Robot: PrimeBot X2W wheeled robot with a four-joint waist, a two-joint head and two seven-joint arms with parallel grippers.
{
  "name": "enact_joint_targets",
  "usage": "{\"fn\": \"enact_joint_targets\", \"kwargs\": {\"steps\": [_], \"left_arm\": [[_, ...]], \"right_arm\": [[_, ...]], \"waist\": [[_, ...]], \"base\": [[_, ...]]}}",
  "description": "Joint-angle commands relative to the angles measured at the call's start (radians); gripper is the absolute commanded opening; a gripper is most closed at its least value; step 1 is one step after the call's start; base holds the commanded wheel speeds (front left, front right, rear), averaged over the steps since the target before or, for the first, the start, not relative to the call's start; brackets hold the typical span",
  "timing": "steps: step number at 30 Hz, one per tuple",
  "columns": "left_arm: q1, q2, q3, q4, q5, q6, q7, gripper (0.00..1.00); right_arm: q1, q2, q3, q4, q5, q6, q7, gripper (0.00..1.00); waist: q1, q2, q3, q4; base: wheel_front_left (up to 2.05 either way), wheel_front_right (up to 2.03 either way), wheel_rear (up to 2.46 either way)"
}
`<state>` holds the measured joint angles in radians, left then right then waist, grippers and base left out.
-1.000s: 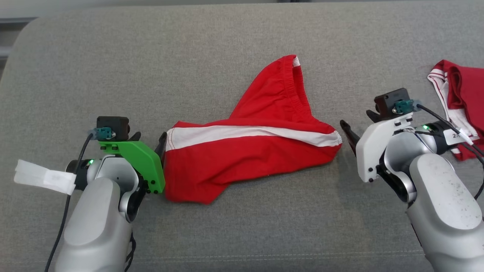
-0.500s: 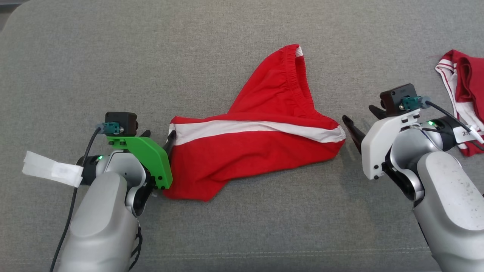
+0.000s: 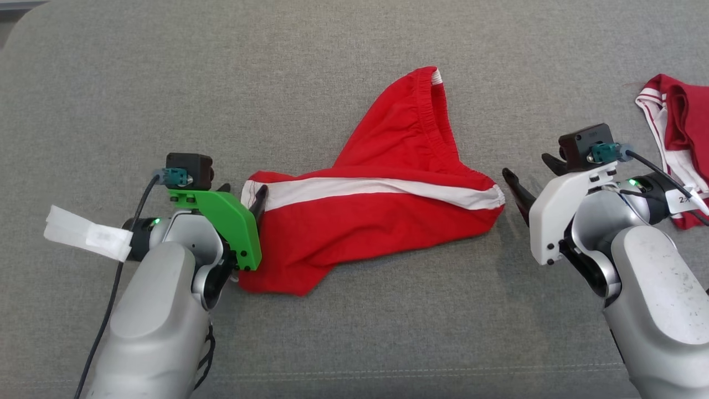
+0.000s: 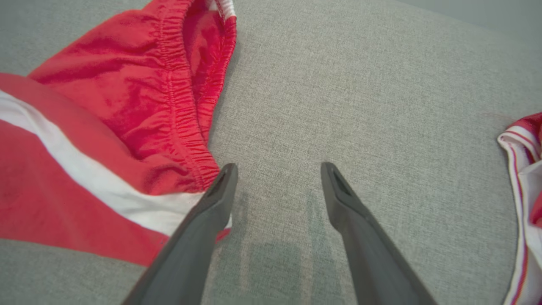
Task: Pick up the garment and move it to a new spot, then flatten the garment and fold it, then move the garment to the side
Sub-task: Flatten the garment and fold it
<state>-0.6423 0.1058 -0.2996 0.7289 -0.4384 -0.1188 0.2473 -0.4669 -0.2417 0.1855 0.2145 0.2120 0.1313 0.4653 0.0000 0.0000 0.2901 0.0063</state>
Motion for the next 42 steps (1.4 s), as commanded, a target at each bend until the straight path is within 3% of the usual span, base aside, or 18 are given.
{"fn": "enact_joint_targets", "kwargs": {"steps": [1, 7, 8, 10, 11, 12, 28, 35, 37, 38, 40, 41, 42], "left_arm": [[0.018, -0.001, -0.006, 0.007, -0.008, -0.003, 0.008, 1.00], [0.019, 0.009, -0.014, 0.027, -0.002, 0.014, 0.010, 1.00], [0.017, 0.010, -0.015, 0.030, -0.001, 0.016, 0.007, 0.95], [0.013, 0.013, -0.014, 0.039, 0.000, 0.027, 0.011, 0.35], [0.010, 0.013, -0.014, 0.041, 0.001, 0.031, 0.007, 0.12], [0.009, 0.012, -0.012, 0.045, -0.003, 0.034, 0.007, 0.00], [0.020, 0.007, -0.024, 0.078, -0.021, 0.035, -0.014, 0.00], [0.010, 0.000, -0.028, 0.088, -0.030, 0.041, -0.022, 0.00], [0.006, -0.001, -0.031, 0.091, -0.030, 0.041, -0.026, 0.00], [0.005, -0.002, -0.033, 0.092, -0.031, 0.041, -0.028, 0.00], [0.003, -0.003, -0.035, 0.095, -0.033, 0.040, -0.030, 0.00], [0.003, -0.003, -0.036, 0.096, -0.034, 0.039, -0.033, 0.00], [0.002, -0.004, -0.037, 0.097, -0.034, 0.038, -0.039, 0.00]], "right_arm": [[0.015, -0.005, -0.003, -0.006, 0.006, -0.001, 0.007, 1.00], [0.029, -0.003, 0.004, -0.024, -0.004, -0.001, 0.016, 1.00], [0.029, 0.000, 0.009, -0.026, -0.004, -0.001, 0.018, 1.00], [0.030, 0.004, 0.021, -0.027, 0.007, -0.001, 0.023, 1.00], [0.032, 0.004, 0.028, -0.026, 0.013, -0.001, 0.029, 1.00], [0.033, 0.003, 0.032, -0.027, 0.017, -0.001, 0.032, 1.00], [0.081, 0.042, 0.037, -0.075, 0.066, -0.001, 0.050, 1.00], [0.078, 0.046, 0.070, -0.028, 0.076, -0.001, 0.069, 1.00], [0.070, 0.051, 0.077, -0.013, 0.081, -0.001, 0.070, 0.75], [0.069, 0.052, 0.079, -0.006, 0.083, -0.001, 0.075, 0.49], [0.063, 0.053, 0.083, 0.004, 0.084, -0.001, 0.075, 0.28], [0.062, 0.053, 0.084, 0.008, 0.084, -0.001, 0.073, 0.07], [0.062, 0.053, 0.085, 0.011, 0.083, -0.001, 0.071, 0.00]], "waist": [[0.0000, 0.0000, 0.003, -0.003], [0.0000, 0.0000, 0.015, -0.013], [0.0000, 0.0000, 0.018, -0.014], [0.0000, 0.0000, 0.023, -0.015], [0.0000, 0.0000, 0.025, -0.015], [0.0000, 0.0000, 0.027, -0.014], [0.0000, 0.0000, 0.025, -0.011], [0.0000, 0.0000, 0.032, 0.000], [0.0000, 0.0000, 0.035, 0.005], [0.0000, 0.0000, 0.036, 0.007], [0.0000, 0.0000, 0.036, 0.010], [0.0000, 0.0000, 0.036, 0.011], [0.0000, 0.0000, 0.036, 0.012]], "base": [[0.00, 0.00, 0.00], [0.00, 0.00, 0.00], [0.00, 0.00, 0.00], [0.00, 0.00, 0.00], [0.00, 0.00, 0.00], [0.00, 0.00, 0.00], [0.00, 0.00, 0.00], [0.00, 0.00, 0.00], [0.00, 0.00, 0.00], [0.00, 0.00, 0.00], [0.00, 0.00, 0.00], [0.00, 0.00, 0.00], [0.00, 0.00, 0.00]]}}
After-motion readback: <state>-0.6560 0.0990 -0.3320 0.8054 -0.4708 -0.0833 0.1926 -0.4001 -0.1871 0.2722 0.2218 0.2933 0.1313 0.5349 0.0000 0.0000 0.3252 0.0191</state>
